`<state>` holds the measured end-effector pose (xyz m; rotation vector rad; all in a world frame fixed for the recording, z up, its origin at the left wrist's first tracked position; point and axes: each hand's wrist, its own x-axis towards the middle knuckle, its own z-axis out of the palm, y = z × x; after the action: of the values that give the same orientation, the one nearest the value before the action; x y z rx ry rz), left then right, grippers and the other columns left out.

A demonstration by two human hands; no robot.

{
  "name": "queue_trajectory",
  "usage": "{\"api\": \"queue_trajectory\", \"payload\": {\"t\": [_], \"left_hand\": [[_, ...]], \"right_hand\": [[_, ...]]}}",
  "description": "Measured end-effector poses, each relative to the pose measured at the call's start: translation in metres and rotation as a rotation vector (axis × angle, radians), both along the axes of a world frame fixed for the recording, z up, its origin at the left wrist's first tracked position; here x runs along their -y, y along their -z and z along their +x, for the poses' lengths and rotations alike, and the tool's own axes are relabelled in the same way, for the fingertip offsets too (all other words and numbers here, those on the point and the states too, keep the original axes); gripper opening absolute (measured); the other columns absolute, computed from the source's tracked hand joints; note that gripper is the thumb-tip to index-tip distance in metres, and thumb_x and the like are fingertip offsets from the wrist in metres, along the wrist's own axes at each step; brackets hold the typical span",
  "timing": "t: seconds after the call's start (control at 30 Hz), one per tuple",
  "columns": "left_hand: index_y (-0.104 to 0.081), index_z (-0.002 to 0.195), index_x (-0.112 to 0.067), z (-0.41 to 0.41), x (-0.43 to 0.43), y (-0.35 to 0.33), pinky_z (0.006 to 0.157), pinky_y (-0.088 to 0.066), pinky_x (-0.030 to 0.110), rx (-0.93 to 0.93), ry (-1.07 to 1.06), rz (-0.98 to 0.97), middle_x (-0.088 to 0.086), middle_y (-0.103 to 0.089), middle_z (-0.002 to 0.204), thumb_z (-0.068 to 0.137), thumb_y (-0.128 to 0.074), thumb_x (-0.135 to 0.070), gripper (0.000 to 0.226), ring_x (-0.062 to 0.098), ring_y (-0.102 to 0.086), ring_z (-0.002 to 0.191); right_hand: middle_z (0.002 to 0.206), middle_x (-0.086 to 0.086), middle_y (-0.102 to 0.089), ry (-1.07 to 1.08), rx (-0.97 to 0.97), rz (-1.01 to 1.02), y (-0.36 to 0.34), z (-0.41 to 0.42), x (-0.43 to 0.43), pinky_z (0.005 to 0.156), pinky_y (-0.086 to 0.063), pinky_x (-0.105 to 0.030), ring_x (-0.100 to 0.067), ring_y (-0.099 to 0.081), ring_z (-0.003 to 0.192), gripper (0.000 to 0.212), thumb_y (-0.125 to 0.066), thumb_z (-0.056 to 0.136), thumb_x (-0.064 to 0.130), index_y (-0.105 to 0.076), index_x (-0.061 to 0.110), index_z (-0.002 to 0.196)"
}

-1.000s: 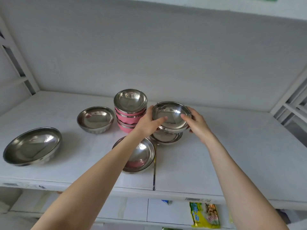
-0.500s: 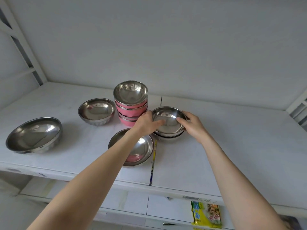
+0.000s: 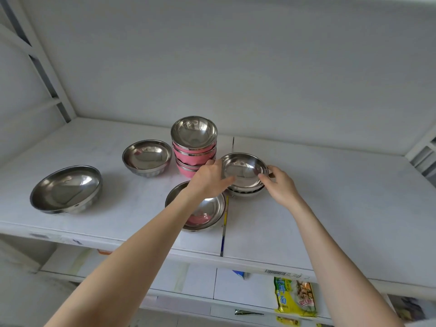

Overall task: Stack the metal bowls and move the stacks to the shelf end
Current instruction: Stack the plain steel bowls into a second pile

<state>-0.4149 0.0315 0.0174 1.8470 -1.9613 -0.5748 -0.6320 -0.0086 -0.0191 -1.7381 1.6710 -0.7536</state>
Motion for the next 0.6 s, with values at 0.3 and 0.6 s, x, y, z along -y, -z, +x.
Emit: {"api": "queue_trajectory", "payload": {"t": [0.3,0.6], "left_hand": [[-0.034,0.148,-0.02,0.028,-0.084,-0.014,0.098,-0.04,0.043,0.563,0.088,-0.356,0.004,-0.045,0.143,0.091,-0.046,-0.056,0.068,0.027,-0.045,0.126],[-0.048,0.143,-0.015,0.107,-0.205,-0.019,0.105,-0.039,0.056,0.628,0.137,-0.499,0.015,-0.052,0.143,0.088,-0.058,-0.048,0.064,0.033,-0.052,0.127]], "right_hand": [[0.135,-0.013,-0.053,0.034,-0.649,-0.37,-0.024,0.021,-0.11,0.092,-0.039,-0.047,-0.034,-0.048,0.121,0.066,-0.051,0.091,0.047,-0.036,0.012,0.145],[0.147,-0.02,-0.044,0.044,-0.708,-0.495,-0.024,0.1,-0.226,0.109,-0.025,-0.059,-0.036,-0.035,0.138,0.071,-0.059,0.088,0.046,-0.037,0.011,0.146]]}}
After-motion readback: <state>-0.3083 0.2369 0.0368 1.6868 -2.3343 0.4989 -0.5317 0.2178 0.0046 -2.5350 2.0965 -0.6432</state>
